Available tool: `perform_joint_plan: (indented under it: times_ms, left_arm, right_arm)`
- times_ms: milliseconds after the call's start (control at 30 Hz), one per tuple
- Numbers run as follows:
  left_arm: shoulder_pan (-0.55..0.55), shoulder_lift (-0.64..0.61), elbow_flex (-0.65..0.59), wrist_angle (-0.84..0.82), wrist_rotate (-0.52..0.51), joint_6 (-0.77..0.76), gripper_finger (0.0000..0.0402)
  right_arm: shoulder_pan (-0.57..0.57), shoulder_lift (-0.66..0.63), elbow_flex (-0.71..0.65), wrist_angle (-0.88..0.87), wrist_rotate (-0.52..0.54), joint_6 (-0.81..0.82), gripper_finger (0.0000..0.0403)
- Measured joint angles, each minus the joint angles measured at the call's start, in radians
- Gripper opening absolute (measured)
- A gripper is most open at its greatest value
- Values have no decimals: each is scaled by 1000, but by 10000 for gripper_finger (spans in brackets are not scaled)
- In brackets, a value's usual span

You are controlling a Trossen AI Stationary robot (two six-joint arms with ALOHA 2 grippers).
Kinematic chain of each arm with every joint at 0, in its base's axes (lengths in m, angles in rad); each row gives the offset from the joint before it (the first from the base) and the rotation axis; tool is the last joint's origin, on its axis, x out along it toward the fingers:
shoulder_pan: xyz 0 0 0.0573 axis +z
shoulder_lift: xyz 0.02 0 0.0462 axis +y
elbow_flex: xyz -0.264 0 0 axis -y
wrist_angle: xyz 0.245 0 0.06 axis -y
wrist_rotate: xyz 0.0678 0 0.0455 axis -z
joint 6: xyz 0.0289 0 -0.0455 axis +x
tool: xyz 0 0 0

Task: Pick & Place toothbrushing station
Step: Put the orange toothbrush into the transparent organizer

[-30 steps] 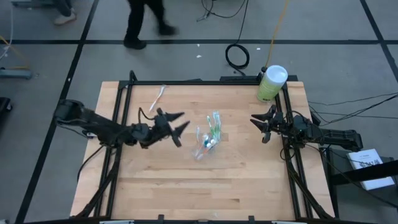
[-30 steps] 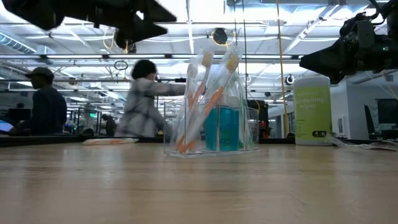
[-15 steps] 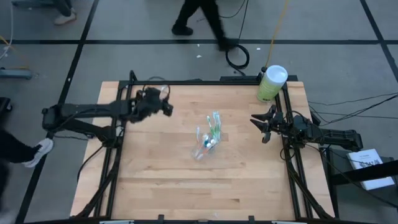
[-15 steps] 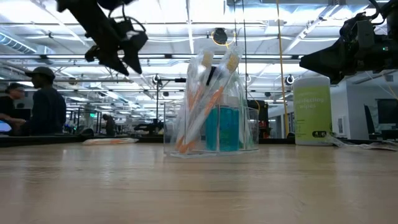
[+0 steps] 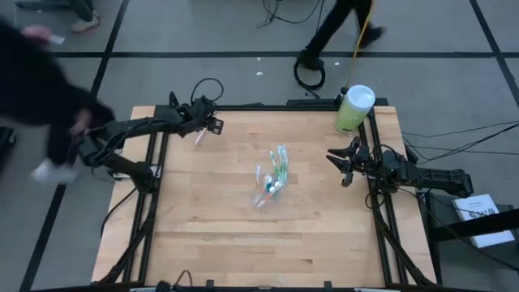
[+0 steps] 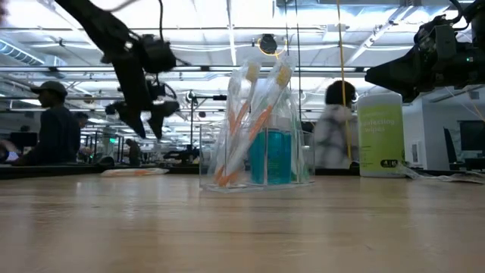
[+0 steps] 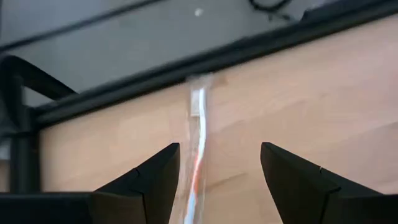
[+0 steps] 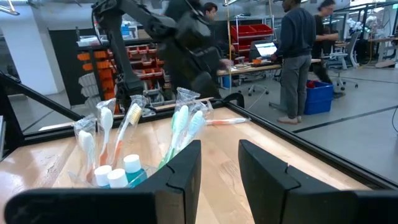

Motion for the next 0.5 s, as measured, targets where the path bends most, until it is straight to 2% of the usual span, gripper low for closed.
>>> perform_joint_plan:
  times_ms: [267, 500]
  left_arm:
    - [140, 182, 0, 144, 182, 59, 232]
    - [226, 266, 0, 145, 222, 72, 232]
  right_arm:
    - [0, 0, 0, 0, 0, 0, 98]
    - [0, 0, 0, 0, 0, 0, 98]
